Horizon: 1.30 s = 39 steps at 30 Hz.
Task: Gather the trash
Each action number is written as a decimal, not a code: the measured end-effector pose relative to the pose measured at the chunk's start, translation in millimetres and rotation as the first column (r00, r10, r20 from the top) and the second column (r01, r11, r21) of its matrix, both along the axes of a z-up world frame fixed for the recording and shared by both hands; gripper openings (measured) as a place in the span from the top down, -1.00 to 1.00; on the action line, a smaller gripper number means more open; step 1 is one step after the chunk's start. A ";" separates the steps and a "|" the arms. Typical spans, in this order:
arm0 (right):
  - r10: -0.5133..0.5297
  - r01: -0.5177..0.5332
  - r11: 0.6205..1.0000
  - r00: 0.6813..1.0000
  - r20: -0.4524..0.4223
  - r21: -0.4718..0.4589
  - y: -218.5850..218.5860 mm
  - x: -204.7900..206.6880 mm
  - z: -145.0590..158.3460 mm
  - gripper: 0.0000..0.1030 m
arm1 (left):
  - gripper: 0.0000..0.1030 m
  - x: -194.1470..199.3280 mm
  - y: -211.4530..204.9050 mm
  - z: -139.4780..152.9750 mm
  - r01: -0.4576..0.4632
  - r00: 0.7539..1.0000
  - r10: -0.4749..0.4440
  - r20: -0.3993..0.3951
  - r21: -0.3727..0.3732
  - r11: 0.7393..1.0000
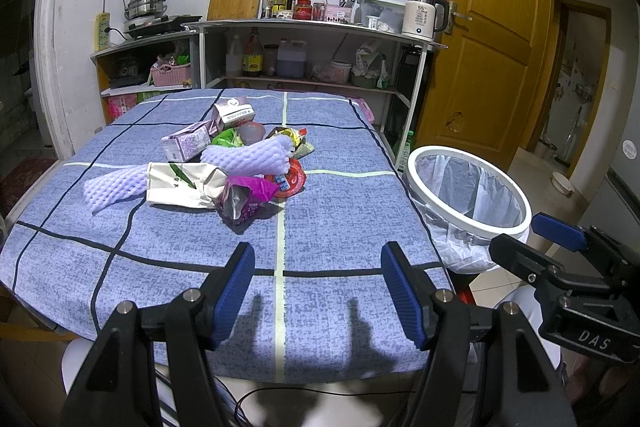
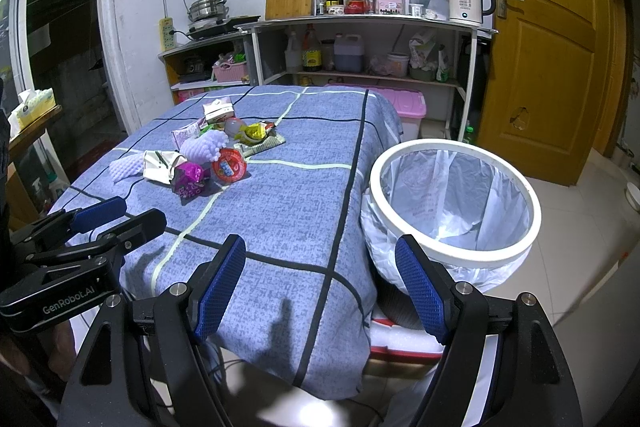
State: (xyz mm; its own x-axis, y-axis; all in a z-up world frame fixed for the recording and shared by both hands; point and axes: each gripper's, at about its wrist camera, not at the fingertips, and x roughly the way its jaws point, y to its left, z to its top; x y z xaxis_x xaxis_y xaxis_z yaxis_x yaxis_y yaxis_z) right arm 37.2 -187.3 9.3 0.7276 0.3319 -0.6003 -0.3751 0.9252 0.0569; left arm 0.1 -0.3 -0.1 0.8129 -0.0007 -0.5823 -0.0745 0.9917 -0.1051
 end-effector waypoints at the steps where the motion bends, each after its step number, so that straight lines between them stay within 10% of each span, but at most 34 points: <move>1: 0.000 0.000 1.000 1.000 0.000 0.000 0.1 0.0 -0.1 -0.50 | -0.31 0.0 0.1 0.0 0.000 1.000 0.000 0.000 0.000 1.000; 39: 0.204 -0.201 0.979 0.975 -0.086 0.043 68.1 62.3 -24.3 -0.50 | -0.31 39.5 86.4 -30.2 -0.145 0.988 0.141 -0.063 -0.057 0.988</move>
